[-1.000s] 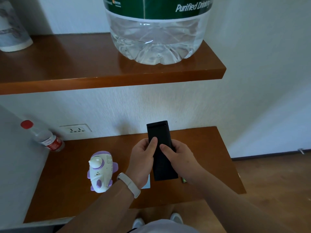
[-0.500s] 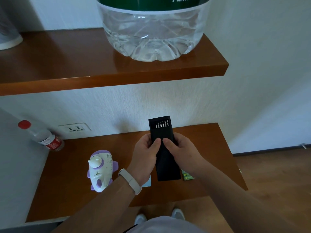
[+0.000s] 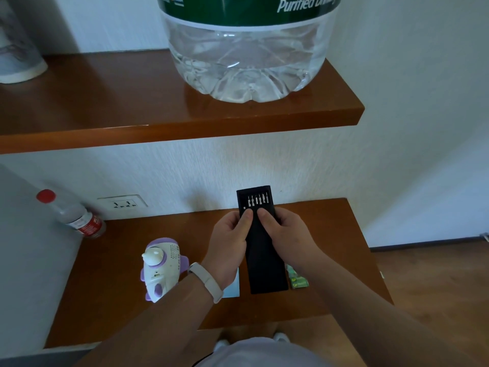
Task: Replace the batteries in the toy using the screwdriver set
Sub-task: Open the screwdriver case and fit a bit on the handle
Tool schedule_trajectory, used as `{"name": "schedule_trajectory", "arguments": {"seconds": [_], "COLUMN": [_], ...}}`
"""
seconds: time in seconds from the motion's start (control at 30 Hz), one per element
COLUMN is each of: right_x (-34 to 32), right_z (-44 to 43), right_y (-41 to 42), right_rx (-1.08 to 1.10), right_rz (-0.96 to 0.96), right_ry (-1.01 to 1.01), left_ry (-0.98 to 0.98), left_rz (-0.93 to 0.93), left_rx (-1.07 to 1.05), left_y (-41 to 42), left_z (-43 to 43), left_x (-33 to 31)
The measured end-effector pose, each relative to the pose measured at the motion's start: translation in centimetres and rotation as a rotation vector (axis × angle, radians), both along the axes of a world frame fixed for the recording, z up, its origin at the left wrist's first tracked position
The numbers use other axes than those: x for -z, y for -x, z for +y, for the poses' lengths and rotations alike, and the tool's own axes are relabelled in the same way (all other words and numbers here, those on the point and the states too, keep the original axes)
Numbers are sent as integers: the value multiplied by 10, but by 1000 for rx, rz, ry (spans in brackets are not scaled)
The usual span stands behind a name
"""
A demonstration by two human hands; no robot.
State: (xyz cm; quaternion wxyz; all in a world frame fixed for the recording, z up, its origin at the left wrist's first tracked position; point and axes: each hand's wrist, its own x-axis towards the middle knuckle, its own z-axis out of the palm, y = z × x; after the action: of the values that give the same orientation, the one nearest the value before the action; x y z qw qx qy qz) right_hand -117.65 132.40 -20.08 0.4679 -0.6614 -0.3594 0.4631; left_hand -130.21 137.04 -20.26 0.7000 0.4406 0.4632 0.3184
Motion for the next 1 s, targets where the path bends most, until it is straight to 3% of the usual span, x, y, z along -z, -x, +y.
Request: {"name": "schedule_trajectory", "arguments": {"seconds": [0.6, 0.73, 1.0], "right_x": [2, 9, 17], "right_z": [-5, -5, -13], "right_y": [-14, -8, 4], "right_rx": [-137, -45, -239], "right_rz": [134, -124, -536], "right_ry": [17, 38, 23], "left_ry": [-2, -9, 11], "left_rz": [-10, -7, -49], "left_rx": [-15, -49, -163], "left_y": [-1, -4, 5], "left_z": [-4, -1, 23], "left_x": [10, 8, 6]}}
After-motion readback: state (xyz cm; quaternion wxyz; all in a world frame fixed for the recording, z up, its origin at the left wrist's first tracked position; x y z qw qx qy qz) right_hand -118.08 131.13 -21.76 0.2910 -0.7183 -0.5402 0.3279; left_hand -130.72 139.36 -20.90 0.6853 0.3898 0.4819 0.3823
